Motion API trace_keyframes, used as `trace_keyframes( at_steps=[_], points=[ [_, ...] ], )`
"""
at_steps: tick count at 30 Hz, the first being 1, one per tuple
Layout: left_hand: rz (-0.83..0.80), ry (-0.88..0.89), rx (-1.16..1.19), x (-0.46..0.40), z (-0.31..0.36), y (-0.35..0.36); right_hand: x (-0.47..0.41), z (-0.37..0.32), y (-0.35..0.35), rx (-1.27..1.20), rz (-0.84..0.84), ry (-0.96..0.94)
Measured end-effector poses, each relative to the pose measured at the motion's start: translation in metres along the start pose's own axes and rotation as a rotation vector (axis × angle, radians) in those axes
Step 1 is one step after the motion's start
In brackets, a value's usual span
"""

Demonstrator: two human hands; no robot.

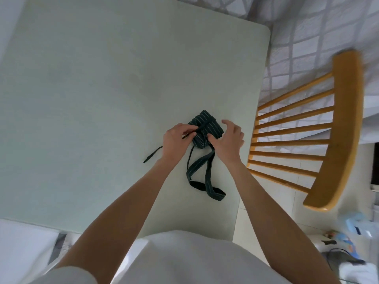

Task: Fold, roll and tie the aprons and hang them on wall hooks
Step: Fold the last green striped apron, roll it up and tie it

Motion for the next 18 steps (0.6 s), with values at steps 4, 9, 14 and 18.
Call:
trace_keyframes(
  at_steps=[4,9,14,18],
  points=[
    [0.04,0.028,-0.093,0.0,-0.001,0.002,-0.003,-0.018,-0.009,0.068,0.054,-0.588],
    [0.071,-0.127,-0.101,0.017,-0.01,-0.003,-0.015,-0.032,0.008,0.4,-0.029,-0.751],
    [0.126,0.077,-0.56,0.039,-0.025,0.006,-0.022,-0.038,0.011,0.772,0.019,-0.889],
    [-0.191,-0.23,-0.65,0.038,-0.018,0.02,-0.016,-0.047,0.014,1.028,-0.063,-1.044]
  ],
)
Point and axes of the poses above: each hand's wrist, its own x-axis away from the middle knuckle, its own y-axis out of the palm, z = x × y, the point moved 1 cm from there along -x, towards the middle knuckle, and after that the axes turned 11 degrees about -z, right-handed, at the moved point
